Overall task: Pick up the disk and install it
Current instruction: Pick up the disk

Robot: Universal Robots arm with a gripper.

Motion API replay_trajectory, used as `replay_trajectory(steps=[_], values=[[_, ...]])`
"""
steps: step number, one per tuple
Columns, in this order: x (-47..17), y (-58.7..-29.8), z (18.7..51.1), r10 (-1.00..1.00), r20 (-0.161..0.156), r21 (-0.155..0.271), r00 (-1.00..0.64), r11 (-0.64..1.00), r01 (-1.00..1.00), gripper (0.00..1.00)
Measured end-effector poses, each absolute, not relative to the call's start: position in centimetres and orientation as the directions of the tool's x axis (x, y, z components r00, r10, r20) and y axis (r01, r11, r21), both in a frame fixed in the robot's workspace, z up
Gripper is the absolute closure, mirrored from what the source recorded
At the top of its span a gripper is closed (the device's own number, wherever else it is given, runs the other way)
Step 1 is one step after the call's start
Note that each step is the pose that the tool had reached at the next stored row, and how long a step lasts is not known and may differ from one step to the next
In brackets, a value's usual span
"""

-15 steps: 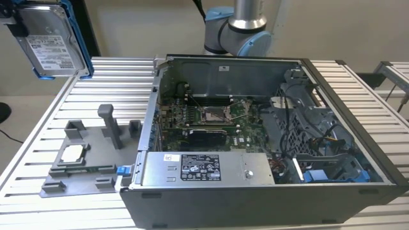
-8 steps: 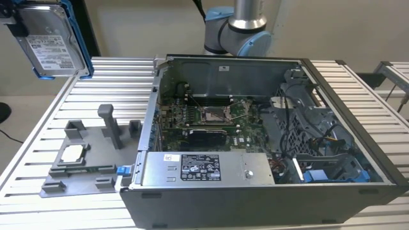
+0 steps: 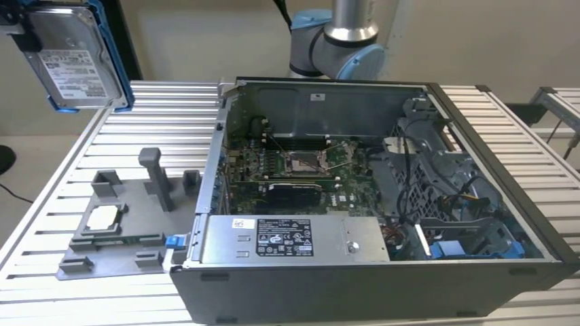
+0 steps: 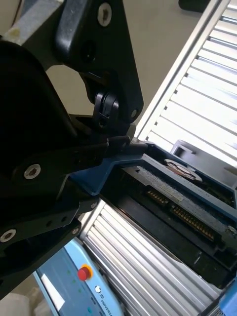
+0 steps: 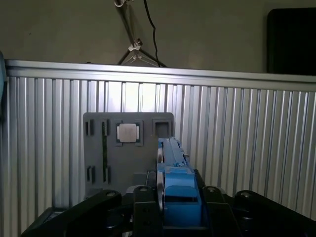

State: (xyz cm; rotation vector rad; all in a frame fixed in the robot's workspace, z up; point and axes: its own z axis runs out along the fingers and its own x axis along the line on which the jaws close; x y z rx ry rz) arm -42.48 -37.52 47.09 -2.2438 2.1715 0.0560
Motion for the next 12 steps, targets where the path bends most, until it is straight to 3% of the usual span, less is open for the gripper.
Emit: replay_trajectory(steps=[12], values=[[-39.3,-37.7,47.1,-0.999,-0.039,0.016,0.032,-0.033,-0.999,1.00]])
